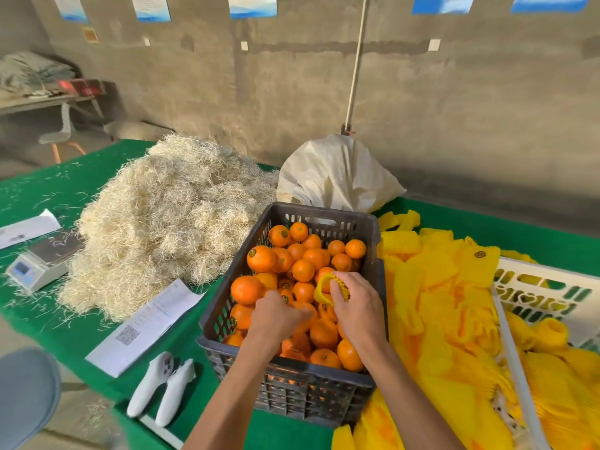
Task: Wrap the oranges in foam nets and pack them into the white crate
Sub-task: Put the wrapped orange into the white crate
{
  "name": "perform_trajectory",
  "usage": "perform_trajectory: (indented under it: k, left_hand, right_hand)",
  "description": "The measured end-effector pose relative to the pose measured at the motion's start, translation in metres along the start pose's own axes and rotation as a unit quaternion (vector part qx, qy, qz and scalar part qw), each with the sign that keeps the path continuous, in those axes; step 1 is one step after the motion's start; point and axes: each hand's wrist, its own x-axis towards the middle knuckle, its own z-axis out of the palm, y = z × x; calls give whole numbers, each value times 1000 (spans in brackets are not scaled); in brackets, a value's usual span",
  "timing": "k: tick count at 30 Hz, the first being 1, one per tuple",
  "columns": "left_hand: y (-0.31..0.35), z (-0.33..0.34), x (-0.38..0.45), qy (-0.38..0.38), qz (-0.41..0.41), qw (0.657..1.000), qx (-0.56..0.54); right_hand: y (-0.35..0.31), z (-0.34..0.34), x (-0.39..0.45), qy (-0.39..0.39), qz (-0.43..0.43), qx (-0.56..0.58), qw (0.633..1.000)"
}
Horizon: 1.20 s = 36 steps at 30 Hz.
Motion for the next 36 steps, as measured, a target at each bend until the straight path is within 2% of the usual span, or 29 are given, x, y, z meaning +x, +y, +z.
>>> perform_trajectory:
  k: [2,3,5,9,12,15,23,26,29,33,36]
  left_hand:
    - [5,-2,-7,17,22,984,-174]
    - [9,-1,-11,2,16,964,-265]
    - [20,3,-20,-61,-55,903,-421]
    - [41,19,-32,-163,-158,808,-543]
    - [52,27,-40,-182,-181,774,-579]
    - [55,34,-46,-196,-145,783,-572]
    - [63,40,-52,-180,-38,872,-453]
    - [62,42,-52,-196,4,878,-437]
    - [50,46,-45,-160,42,896,-411]
    - [36,50,-39,-114,68,913,-387]
    - [25,51,-32,-73,59,942,-322]
  right_hand:
    - [1,-3,-1,-6,24,0,1000]
    - [2,-5,-1,-6,35,-6,999]
    - [4,-8,-4,-7,53,-18,998]
    - [4,-12,-13,-51,83,-49,994]
    - [3,-10,-18,-52,93,-39,994]
    - [4,-11,-17,-40,142,37,988]
    - [16,-15,-21,-71,186,106,974]
    - [16,-15,-20,-68,193,133,970]
    - [16,-19,-18,-68,176,117,975]
    - [15,-17,-19,-105,102,46,988]
    - [18,-22,-11,-76,79,36,993]
